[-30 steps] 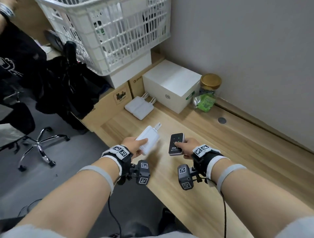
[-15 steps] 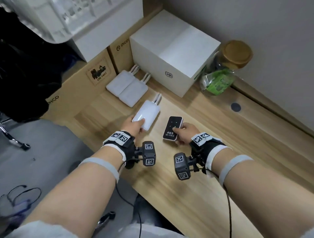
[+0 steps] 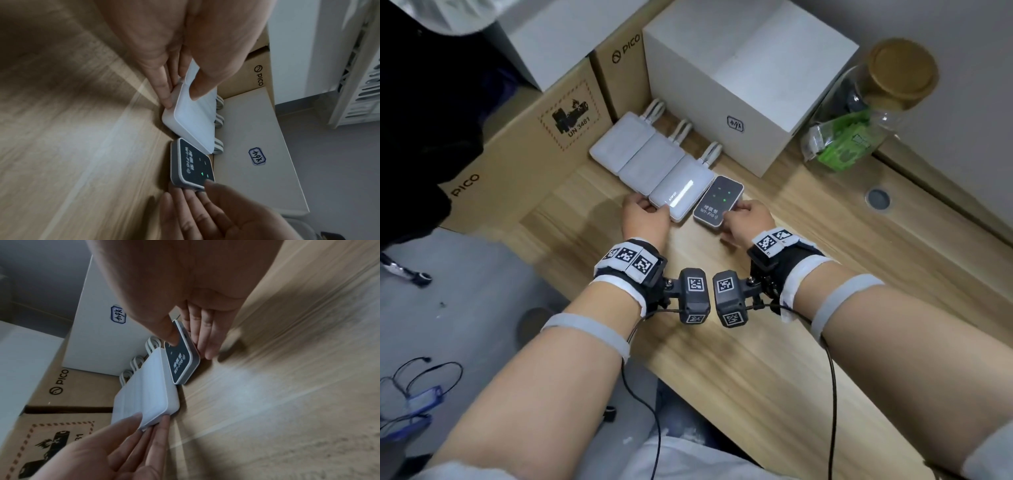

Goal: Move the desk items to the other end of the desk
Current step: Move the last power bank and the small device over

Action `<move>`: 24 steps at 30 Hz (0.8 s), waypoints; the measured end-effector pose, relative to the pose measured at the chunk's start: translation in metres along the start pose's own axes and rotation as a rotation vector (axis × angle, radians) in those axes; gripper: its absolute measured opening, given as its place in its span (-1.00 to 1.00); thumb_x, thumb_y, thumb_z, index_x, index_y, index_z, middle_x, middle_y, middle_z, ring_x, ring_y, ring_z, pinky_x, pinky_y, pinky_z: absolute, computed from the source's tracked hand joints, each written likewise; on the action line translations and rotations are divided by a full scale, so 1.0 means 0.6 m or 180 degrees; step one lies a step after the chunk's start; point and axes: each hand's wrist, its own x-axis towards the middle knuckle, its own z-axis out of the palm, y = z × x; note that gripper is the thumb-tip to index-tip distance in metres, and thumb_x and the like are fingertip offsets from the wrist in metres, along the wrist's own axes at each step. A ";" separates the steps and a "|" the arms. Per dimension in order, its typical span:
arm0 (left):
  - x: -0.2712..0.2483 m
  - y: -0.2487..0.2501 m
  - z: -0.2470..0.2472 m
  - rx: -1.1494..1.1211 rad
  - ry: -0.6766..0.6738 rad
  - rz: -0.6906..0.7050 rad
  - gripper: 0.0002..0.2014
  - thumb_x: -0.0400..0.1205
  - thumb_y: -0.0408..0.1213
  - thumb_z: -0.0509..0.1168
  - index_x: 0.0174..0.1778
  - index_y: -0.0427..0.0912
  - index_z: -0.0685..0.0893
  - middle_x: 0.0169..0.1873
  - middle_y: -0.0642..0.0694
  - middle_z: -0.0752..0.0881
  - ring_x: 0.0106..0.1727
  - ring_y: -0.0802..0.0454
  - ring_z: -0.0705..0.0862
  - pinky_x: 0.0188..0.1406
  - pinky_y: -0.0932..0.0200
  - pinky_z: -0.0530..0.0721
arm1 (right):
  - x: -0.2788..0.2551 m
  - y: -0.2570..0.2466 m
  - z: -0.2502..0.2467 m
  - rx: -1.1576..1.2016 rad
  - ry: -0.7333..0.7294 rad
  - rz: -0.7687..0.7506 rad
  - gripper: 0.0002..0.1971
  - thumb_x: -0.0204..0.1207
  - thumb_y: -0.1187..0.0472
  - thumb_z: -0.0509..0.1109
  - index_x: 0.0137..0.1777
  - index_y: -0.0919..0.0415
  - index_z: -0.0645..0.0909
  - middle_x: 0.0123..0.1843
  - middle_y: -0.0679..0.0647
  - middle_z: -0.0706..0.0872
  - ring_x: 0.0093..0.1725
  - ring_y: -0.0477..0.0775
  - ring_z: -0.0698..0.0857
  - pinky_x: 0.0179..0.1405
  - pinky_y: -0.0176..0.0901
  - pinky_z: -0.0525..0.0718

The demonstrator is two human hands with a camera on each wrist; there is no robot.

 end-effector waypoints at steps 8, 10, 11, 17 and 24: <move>-0.024 -0.001 -0.012 -0.0495 -0.0236 -0.0220 -0.51 0.47 -0.36 0.36 0.35 -0.17 0.52 0.04 0.02 0.67 0.01 -0.06 0.73 0.25 -0.16 0.73 | -0.032 0.003 -0.009 0.0445 -0.0269 0.0064 -0.73 0.60 0.32 0.32 0.28 0.17 0.60 -0.03 0.15 0.69 -0.07 0.10 0.68 0.02 0.11 0.81; -0.045 0.003 -0.009 -0.0519 -0.0180 -0.0245 -0.56 0.58 -0.44 0.31 0.37 -0.12 0.46 -0.03 0.02 0.60 -0.11 -0.06 0.69 0.18 -0.14 0.75 | -0.043 0.010 -0.024 0.0559 -0.0347 0.0097 -0.61 0.60 0.30 0.34 0.43 0.22 0.52 0.02 0.17 0.68 -0.05 0.15 0.70 0.04 0.12 0.80; -0.057 0.004 -0.006 -0.0462 -0.0182 -0.0210 -0.59 0.60 -0.46 0.30 0.36 -0.14 0.45 -0.08 0.02 0.58 -0.18 -0.01 0.66 0.16 -0.12 0.73 | -0.050 0.014 -0.035 0.0581 -0.0358 0.0107 -0.55 0.60 0.29 0.35 0.49 0.22 0.47 0.08 0.17 0.67 0.02 0.17 0.74 0.07 0.14 0.79; -0.175 0.013 0.046 -0.0199 -0.0717 0.0093 -0.77 0.63 -0.44 0.26 0.18 -0.16 0.58 -0.02 -0.13 0.66 -0.09 -0.06 0.67 0.09 -0.07 0.75 | -0.113 0.075 -0.156 0.0652 -0.0214 -0.0003 -0.57 0.61 0.26 0.35 0.48 0.18 0.51 0.27 0.18 0.65 0.16 0.19 0.78 0.04 0.20 0.81; -0.431 -0.018 0.201 0.0093 -0.1633 0.0634 -0.85 0.65 -0.44 0.29 0.10 -0.20 0.62 -0.11 -0.13 0.69 -0.20 0.05 0.68 -0.20 0.16 0.65 | -0.239 0.202 -0.393 0.0969 -0.0020 -0.0294 -0.74 0.65 0.28 0.30 0.31 0.20 0.59 0.25 0.18 0.67 0.06 0.14 0.76 0.05 0.05 0.78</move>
